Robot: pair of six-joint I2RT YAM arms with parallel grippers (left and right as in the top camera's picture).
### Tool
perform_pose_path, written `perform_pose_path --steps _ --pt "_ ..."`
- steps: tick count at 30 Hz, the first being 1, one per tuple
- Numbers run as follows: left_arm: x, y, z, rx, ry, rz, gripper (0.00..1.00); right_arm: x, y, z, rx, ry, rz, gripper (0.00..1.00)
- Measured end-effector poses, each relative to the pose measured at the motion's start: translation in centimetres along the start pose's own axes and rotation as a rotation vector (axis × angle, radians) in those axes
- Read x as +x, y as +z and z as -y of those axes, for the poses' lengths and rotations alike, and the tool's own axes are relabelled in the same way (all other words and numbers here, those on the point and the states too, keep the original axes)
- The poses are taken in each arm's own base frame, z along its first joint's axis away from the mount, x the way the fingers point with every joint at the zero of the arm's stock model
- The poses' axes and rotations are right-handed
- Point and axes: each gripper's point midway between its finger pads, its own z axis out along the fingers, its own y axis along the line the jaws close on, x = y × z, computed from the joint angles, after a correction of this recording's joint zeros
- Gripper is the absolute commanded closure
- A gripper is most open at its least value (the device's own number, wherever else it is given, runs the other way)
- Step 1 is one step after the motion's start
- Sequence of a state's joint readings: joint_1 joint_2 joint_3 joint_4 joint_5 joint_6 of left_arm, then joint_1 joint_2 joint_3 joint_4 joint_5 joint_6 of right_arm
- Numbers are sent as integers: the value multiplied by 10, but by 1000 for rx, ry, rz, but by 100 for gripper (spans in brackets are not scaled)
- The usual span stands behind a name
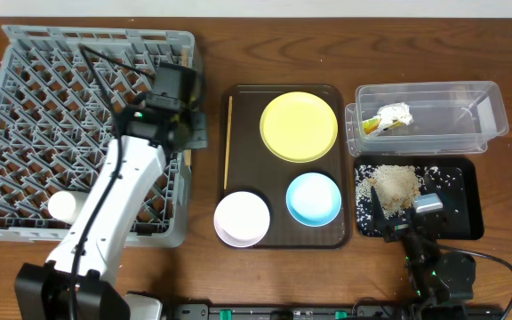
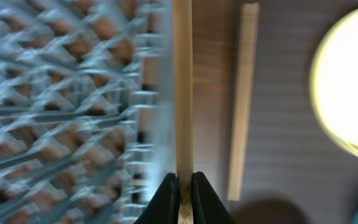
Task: Sort waste into correct bins and load items into the dishwasher
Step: 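Carry the chopstick left and drop it into the dish rack, then grasp the second wooden chopstick on the tray with the left gripper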
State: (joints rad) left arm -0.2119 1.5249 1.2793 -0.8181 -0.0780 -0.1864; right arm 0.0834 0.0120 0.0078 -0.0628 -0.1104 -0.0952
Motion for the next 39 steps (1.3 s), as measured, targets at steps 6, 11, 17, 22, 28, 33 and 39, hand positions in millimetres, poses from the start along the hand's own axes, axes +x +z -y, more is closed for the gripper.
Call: perform_pose_path --steps 6,11,17,22,28,33,39 --pt "12 21 -34 -103 -6 -67 77 0 0 0 0 0 0 1" --pt "19 29 -36 -120 13 -100 52 0 0 0 0 0 0 1" --pt "22 26 -15 -36 32 -108 52 0 0 0 0 0 0 1" --pt "15 18 38 147 89 -55 51 0 0 0 0 0 0 1" --pt "15 31 81 204 173 -31 51 0 0 0 0 0 0 1" --pt "28 85 92 177 168 -114 53 0 0 0 0 0 0 1" --pt "47 125 91 137 153 -185 52 0 0 0 0 0 0 1"
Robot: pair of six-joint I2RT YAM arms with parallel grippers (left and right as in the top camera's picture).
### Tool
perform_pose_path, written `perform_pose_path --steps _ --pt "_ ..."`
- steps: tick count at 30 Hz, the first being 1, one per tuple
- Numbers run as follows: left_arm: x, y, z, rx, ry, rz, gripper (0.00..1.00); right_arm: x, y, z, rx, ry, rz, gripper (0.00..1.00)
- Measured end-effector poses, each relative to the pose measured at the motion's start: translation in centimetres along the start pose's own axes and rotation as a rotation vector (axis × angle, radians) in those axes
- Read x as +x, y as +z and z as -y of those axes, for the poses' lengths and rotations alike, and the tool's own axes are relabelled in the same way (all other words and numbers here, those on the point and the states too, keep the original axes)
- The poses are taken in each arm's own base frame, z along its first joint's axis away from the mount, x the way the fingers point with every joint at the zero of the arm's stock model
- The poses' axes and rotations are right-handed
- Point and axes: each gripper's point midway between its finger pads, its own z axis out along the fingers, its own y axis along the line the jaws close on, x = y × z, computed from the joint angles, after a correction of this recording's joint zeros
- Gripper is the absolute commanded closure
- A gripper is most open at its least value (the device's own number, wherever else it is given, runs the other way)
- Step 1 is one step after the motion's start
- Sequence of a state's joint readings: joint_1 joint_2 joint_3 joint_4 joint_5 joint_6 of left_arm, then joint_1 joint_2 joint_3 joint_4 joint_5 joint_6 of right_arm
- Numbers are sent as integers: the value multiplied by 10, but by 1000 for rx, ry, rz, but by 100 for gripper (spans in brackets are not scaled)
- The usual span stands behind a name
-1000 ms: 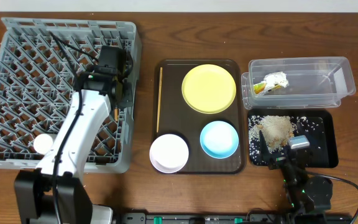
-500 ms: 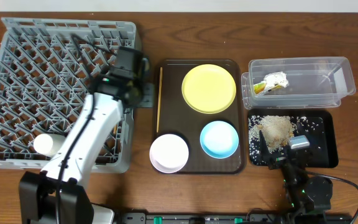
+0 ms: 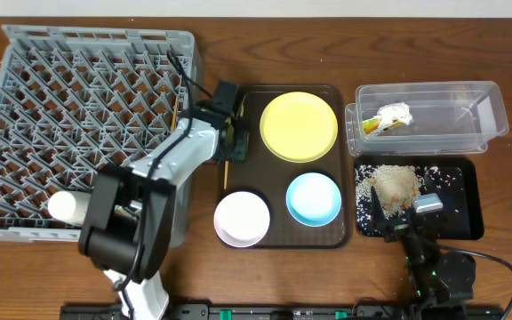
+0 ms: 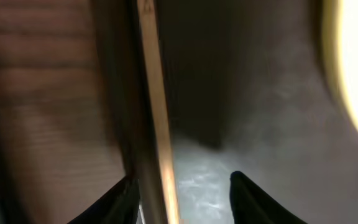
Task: Sort waste into correct bins and load items into the dishwasher
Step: 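Grasp the second wooden chopstick on the tray with the left gripper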
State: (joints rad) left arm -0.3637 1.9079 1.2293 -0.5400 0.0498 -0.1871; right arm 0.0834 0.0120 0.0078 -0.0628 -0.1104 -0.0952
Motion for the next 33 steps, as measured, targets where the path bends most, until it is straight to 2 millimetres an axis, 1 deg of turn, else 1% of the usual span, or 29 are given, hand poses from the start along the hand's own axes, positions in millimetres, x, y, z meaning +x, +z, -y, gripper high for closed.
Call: perform_pose_path --steps 4,6,11,16,22,25,27,29,30,31,32,33 --pt "-1 0 0 1 -1 6 53 0 0 0 0 0 0 1" --pt "-1 0 0 1 -6 6 57 0 0 0 0 0 0 1" --pt "2 0 0 -1 -30 -6 57 0 0 0 0 0 0 1" --pt "6 0 4 1 -43 -22 57 0 0 0 0 0 0 1" --pt "2 1 4 -16 -45 0 56 0 0 0 0 0 0 1" --pt "2 8 3 -30 -47 1 56 0 0 0 0 0 0 1" --pt "6 16 3 -37 -44 -19 56 0 0 0 0 0 0 1" --pt "4 19 3 -46 -41 -19 57 0 0 0 0 0 0 1" --pt "3 19 3 -48 -42 -18 58 0 0 0 0 0 0 1" --pt "3 19 4 -47 -42 -19 63 0 0 0 0 0 0 1" --pt "2 19 4 -44 -47 -19 71 0 0 0 0 0 0 1" --pt "3 19 5 -37 -49 -21 75 0 0 0 0 0 0 1"
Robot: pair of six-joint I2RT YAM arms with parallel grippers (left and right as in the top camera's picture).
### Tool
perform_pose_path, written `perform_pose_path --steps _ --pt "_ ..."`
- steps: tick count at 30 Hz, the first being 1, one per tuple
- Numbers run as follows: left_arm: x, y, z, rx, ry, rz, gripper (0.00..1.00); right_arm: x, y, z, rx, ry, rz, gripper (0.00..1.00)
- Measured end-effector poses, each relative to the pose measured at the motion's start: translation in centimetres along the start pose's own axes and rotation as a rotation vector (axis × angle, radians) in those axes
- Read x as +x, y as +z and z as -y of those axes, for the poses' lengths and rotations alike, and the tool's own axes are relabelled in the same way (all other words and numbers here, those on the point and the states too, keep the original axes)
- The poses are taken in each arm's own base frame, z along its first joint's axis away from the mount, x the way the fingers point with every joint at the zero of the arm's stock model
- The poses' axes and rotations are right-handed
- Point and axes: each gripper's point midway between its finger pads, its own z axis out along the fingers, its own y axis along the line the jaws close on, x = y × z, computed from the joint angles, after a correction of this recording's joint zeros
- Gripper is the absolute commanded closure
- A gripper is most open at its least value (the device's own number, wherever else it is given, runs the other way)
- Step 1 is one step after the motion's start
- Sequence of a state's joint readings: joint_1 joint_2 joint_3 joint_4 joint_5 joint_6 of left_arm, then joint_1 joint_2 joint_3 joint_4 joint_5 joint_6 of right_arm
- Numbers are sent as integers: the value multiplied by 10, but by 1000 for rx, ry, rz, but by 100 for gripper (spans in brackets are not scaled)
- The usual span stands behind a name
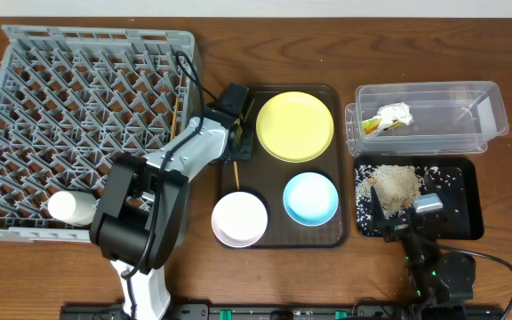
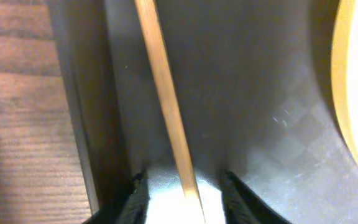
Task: Sort waste into correct bins and load items into the dishwasher
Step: 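Grasp the second wooden chopstick on the tray with the left gripper, then carry the second chopstick into the dish rack and release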
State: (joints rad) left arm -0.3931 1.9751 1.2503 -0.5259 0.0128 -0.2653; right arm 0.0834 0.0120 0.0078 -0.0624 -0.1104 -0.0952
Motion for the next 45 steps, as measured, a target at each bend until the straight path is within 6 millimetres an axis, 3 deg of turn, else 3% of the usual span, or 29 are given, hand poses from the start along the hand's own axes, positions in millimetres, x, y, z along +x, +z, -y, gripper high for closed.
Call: perform_pose_path --steps 6,11,15,18,21,24,29,32,35,41,45 --pt "4 -2 4 42 -11 -23 92 0 0 0 0 0 0 1" --pt "12 -13 8 67 -16 -54 92 0 0 0 0 0 0 1" --pt "2 -52 5 83 -26 14 92 0 0 0 0 0 0 1" --pt "-9 -101 -6 57 -21 126 92 0 0 0 0 0 0 1" --pt "-14 -141 -26 -33 -3 212 92 0 0 0 0 0 0 1" --pt "-10 -161 -57 -180 0 241 92 0 0 0 0 0 0 1" --pt "-11 -155 -98 -316 -39 224 91 0 0 0 0 0 0 1" --pt "-9 -144 -116 -356 -61 185 66 0 0 0 0 0 0 1" --pt "-7 -134 -122 -370 -67 156 58 0 0 0 0 0 0 1" --pt "5 -132 -113 -320 -50 104 50 0 0 0 0 0 0 1" --pt "1 -147 -82 -166 -38 133 46 0 0 0 0 0 0 1"
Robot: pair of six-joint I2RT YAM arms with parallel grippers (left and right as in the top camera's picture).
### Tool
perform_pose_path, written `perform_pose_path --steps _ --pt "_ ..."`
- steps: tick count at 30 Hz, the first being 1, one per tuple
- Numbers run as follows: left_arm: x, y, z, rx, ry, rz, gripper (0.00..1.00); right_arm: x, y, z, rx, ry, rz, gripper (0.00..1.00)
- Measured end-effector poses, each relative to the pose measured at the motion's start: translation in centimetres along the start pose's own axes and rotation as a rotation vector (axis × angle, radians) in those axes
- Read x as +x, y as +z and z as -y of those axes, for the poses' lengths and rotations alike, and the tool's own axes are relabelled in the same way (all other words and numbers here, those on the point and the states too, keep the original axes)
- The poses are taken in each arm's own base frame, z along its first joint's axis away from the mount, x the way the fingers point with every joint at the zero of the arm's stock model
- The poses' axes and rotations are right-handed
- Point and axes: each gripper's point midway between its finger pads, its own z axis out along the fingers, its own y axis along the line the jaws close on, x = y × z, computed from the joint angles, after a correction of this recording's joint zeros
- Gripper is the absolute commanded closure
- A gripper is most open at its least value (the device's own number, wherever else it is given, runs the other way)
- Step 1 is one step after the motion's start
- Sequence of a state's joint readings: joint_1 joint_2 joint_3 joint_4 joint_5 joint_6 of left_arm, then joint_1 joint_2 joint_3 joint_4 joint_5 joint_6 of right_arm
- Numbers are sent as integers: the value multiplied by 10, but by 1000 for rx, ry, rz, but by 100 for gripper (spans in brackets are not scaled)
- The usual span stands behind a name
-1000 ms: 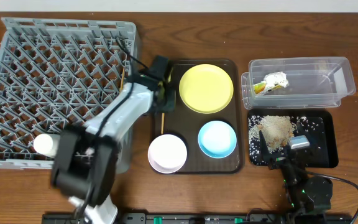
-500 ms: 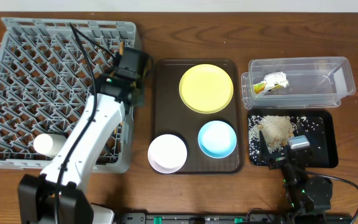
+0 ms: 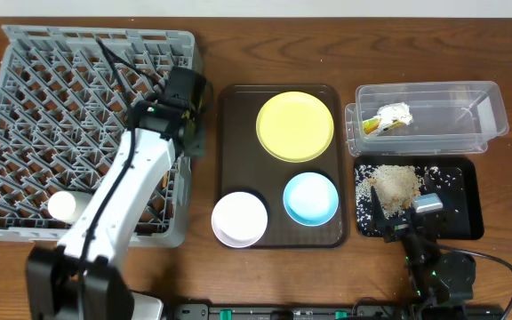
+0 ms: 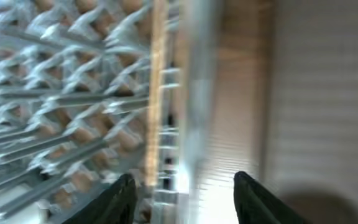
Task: Sort waste into correct bins and load items into the dishwasher
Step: 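Carry the second chopstick into the dish rack and release, then reach the left gripper to the light-blue bowl and grasp its rim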
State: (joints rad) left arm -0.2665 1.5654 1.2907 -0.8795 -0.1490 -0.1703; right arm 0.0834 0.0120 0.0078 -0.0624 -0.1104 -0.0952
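My left gripper [image 3: 183, 100] hovers over the right edge of the grey dish rack [image 3: 25, 53]; in the left wrist view it [image 4: 188, 200] is open with nothing between its fingers. A wooden chopstick [image 4: 157, 87] lies in the rack along that edge, blurred. The brown tray [image 3: 238, 160] holds a yellow plate [image 3: 295, 125], a blue bowl [image 3: 310, 197] and a white bowl [image 3: 239, 219]. My right gripper [image 3: 400, 220] rests low at the front of the black tray [image 3: 465, 191] of spilled rice [image 3: 396, 184]; its jaws are too small to read.
A white cup [image 3: 60, 206] lies in the rack's front left corner. The clear plastic bin [image 3: 429, 98] at the back right holds a crumpled wrapper [image 3: 388, 118]. Bare wooden table [image 3: 238, 53] shows between rack, tray and bins.
My left gripper was down on the tray with its fingers either side of the chopstick. Now it is open over the rack's right edge, and the chopstick is gone from the tray.
First my left gripper was shut on one chopstick at the rack's edge, a second lying on the tray. Then it was open at the tray's left side, then astride the second chopstick. Now the tray has no chopstick and the gripper is open at the rack.
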Motion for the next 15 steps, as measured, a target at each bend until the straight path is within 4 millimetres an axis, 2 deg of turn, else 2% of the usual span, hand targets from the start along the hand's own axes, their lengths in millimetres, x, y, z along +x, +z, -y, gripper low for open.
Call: perform_pose_path --steps 4,7,11,15 --pt "-13 -42 43 238 17 97 45 0 0 0 0 0 0 1" --pt "-10 -64 69 370 50 112 45 0 0 0 0 0 0 1" --pt "7 -74 106 512 98 53 44 0 0 0 0 0 0 1" --pt "28 -71 148 604 160 -15 44 0 0 0 0 0 0 1"
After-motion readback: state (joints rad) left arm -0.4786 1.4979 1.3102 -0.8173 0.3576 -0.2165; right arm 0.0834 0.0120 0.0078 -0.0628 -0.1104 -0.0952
